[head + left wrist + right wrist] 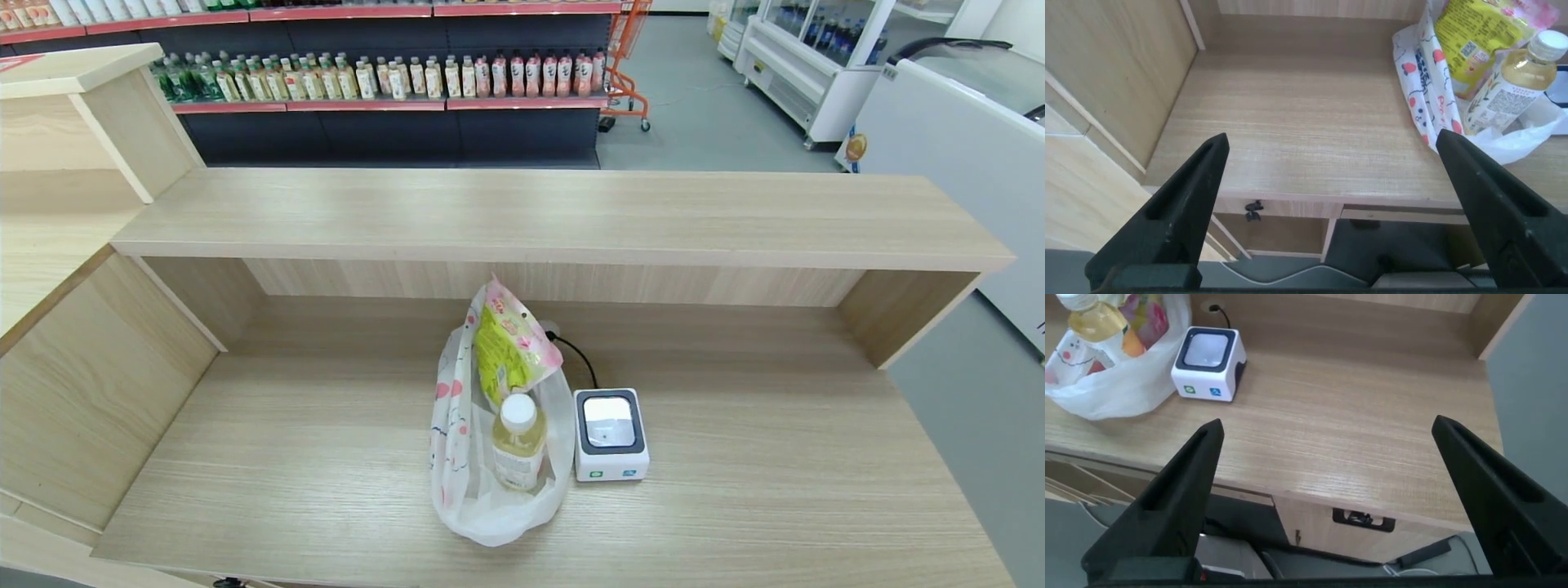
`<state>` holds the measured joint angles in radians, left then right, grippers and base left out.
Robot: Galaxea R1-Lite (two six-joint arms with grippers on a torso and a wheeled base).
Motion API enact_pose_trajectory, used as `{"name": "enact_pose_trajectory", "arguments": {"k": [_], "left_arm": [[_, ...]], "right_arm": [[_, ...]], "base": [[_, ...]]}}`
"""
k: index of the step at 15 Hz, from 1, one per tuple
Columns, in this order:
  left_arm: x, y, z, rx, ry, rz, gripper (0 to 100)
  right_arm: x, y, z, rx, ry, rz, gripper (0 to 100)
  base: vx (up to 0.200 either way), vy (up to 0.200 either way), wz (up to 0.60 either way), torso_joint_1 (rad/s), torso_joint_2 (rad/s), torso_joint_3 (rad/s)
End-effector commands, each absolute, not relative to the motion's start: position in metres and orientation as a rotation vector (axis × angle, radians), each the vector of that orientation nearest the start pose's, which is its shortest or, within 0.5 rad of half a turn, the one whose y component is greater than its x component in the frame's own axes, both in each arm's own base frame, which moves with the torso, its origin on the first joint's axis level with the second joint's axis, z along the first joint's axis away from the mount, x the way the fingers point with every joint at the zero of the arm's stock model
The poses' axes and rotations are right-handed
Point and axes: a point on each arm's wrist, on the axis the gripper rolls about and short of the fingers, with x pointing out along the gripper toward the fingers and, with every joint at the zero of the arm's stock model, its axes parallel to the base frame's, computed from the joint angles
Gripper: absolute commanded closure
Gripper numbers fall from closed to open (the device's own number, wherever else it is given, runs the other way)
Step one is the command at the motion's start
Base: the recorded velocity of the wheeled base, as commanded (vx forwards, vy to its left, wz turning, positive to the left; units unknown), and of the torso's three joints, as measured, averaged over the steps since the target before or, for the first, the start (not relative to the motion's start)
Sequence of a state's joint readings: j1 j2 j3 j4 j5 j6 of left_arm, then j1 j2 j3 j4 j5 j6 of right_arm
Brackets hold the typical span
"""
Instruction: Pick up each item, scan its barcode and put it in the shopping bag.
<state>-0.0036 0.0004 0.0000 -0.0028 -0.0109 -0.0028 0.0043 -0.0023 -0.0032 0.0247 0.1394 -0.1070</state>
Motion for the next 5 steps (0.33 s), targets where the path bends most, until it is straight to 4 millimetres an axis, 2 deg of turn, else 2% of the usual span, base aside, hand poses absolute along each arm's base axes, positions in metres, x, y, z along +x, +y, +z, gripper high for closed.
{"name": "enact_pose_trajectory", "arguments": {"k": [1, 5], "left_arm": [[-0.0228, -0.0002, 0.0758, -0.003, -0.003, -0.014, 0], [-0.0228, -0.0002, 0.0758, -0.003, -0.003, -0.014, 0]], "right_arm": [[-0.0233, 0.003, 0.0738, -0.106, 0.014, 0.145, 0], [-0.0233, 0.003, 0.0738, -0.106, 0.014, 0.145, 0]], "base": [[0.0, 0.0, 0.0, 0.0, 0.0, 0.0], [0.0, 0.0, 0.0, 0.0, 0.0, 0.0]]}}
